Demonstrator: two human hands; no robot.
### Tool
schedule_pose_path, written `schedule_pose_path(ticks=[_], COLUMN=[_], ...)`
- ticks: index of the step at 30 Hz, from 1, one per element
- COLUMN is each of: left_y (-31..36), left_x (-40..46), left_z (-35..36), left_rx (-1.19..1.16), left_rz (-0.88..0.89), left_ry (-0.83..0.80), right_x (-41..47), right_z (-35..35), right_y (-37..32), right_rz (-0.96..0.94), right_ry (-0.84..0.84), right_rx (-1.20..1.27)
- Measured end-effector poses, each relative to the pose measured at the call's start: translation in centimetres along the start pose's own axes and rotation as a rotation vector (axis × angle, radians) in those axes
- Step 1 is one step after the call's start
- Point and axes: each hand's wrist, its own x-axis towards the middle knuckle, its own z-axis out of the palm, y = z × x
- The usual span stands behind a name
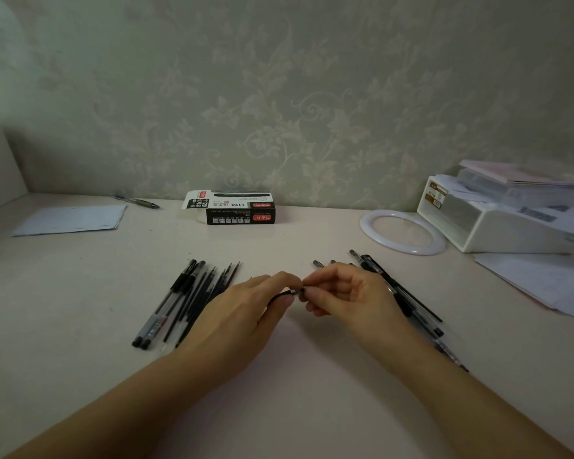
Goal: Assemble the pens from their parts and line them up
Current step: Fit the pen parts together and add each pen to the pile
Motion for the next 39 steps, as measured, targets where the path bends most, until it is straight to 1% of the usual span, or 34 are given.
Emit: schedule_pose_path(ticks=[5, 7, 10, 12, 17, 23, 27, 32, 35, 39], left_y=[-0.07, 0.08, 0.46, 0.58, 0.34, 0.31, 0.21, 0.33, 0.10, 0.24], left_x=[0.10, 0.12, 0.05, -0.04, 0.08, 0.05, 0.02, -0.04, 0.03, 0.12], left_z=[-0.15, -0.34, -0.43, -0.38, -0.43, -0.30, -0.37, -0.20, -0.24, -0.35], left_rx=[0.062, 0.066, 0.061, 0.071, 0.064, 0.061, 0.054, 0.063, 0.034, 0.044], left_rz=[0.002, 0.011, 0.026, 0.031, 0.004, 0.015, 0.008, 0.024, 0.015, 0.058], left_ry=[-0.002, -0.002, -0.005, 0.000, 0.018, 0.014, 0.023, 0.020, 0.031, 0.058], right_x=[-0.06, -0.05, -0.21, -0.21, 0.07, -0.05, 0.11, -0.05, -0.01, -0.06], right_z=[0.02, -0.01, 0.16, 0.23, -0.31, -0.10, -0.34, -0.04, -0.15, -0.05], right_y=[0.24, 0.36, 0.60, 0.64, 0.56, 0.61, 0.70, 0.66, 0.64, 0.72], right_rz=[0.017, 0.004, -0.047, -0.075, -0.026, -0.073, -0.078, -0.089, -0.072, -0.106], right_ry=[-0.053, -0.069, -0.039, -0.022, -0.090, -0.059, -0.094, -0.071, -0.113, -0.123], right_rx=[-0.034, -0.124, -0.342, -0.406, -0.329, -0.389, -0.375, -0.378, -0.351, -0.371])
